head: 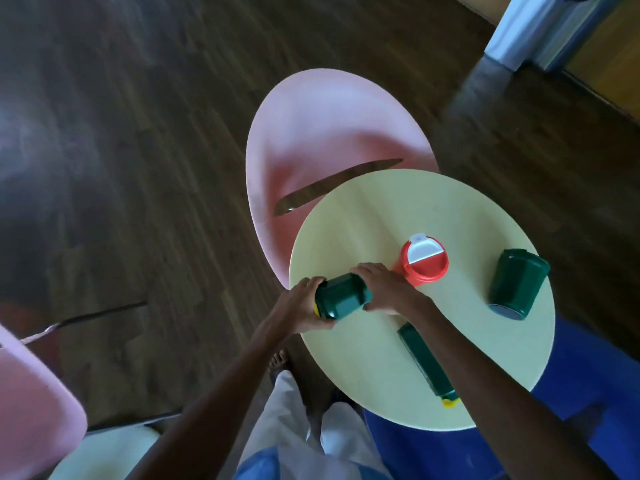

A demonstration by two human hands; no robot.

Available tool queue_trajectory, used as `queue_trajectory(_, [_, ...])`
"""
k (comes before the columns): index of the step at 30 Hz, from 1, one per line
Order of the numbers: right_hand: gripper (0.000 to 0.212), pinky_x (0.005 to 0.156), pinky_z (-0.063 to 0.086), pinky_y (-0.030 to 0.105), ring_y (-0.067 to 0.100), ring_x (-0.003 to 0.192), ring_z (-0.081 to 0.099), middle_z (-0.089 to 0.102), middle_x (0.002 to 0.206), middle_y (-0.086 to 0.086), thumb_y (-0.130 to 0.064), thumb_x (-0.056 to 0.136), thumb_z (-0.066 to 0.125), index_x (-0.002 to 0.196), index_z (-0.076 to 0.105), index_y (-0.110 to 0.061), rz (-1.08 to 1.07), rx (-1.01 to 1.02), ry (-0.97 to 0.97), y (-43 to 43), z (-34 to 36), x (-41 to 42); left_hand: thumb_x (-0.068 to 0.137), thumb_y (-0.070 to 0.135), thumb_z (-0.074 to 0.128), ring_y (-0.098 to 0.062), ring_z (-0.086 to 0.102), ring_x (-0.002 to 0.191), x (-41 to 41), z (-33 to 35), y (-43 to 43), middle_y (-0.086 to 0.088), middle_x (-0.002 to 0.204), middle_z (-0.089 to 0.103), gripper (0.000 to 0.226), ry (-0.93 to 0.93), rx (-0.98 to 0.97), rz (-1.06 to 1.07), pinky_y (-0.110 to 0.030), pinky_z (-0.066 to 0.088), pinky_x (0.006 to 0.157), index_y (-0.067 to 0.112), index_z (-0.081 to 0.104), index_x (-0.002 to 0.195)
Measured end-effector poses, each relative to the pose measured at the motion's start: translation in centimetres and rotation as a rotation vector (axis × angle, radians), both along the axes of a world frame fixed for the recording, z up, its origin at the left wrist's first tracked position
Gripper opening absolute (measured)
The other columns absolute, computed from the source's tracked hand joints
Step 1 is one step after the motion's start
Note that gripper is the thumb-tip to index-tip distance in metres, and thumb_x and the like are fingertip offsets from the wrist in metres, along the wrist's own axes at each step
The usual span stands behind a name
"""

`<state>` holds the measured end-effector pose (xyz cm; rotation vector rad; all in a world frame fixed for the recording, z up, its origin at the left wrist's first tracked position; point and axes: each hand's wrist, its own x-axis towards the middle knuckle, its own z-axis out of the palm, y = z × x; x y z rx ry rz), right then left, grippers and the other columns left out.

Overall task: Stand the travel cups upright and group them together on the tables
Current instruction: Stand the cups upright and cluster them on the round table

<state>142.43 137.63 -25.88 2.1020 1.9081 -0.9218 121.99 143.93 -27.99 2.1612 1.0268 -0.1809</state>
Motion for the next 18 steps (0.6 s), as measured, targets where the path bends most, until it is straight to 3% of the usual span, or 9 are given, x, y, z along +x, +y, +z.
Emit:
queue_trajectory(6, [0.076,0.103,0.041,0.04,0.021,0.132,0.035,0.035,0.146,0.002,-0.022,0.078,0.07,0.144,0.031,-0.018,-0.03,0.114,0.158,0.1,-1.7,0.9,0.053,0.036,0.079,-0.012,0.05,0.106,-0.7,0.7,1.9,0.005,0.117,0.053,0.082,-0.188,-0.059,0.077,-0.032,0.047,0.091,0.024,0.048,0.128])
queue_trajectory(9, [0.074,0.109,0.035,0.038,0.021,0.13,0.038,0.041,0.141,0.005,-0.02,0.077,0.074,0.141,0.037,-0.015,-0.152,0.227,0.363,-0.5,-1.9,0.8,0.055,0.038,0.078,-0.009,0.047,0.115,-1.2,1.7,3.0,0.008,0.124,0.051,0.084,-0.282,-0.055,0.125,-0.034,0.044,0.099,0.027,0.045,0.132])
queue_trajectory(12, [0.069,0.106,0.036,0.032,0.019,0.124,0.045,0.049,0.131,0.004,-0.014,0.075,0.077,0.136,0.044,-0.013,-0.375,0.336,0.606,-1.1,-1.6,-0.1,0.056,0.042,0.081,-0.007,0.05,0.118,-1.3,3.4,3.9,0.01,0.128,0.051,0.086,-0.462,-0.074,0.276,-0.027,0.046,0.098,0.027,0.044,0.133])
queue_trajectory(15, [0.063,0.095,0.046,0.024,0.01,0.112,0.055,0.057,0.123,0.001,-0.016,0.073,0.08,0.127,0.049,-0.025,-0.586,0.396,0.812,-1.8,-1.1,-1.5,0.055,0.044,0.085,-0.007,0.055,0.113,-0.3,5.1,3.8,0.008,0.125,0.055,0.087,-0.612,-0.149,0.451,-0.019,0.05,0.089,0.029,0.045,0.13])
queue_trajectory(18, [0.059,0.082,0.052,0.018,-0.002,0.1,0.06,0.06,0.116,-0.003,-0.02,0.068,0.081,0.115,0.05,-0.039,-0.748,0.441,0.918,-2.1,-0.5,-2.8,0.055,0.039,0.088,-0.013,0.06,0.11,0.8,5.4,2.8,0.004,0.12,0.062,0.079,-0.727,-0.24,0.588,-0.029,0.054,0.087,0.027,0.052,0.124])
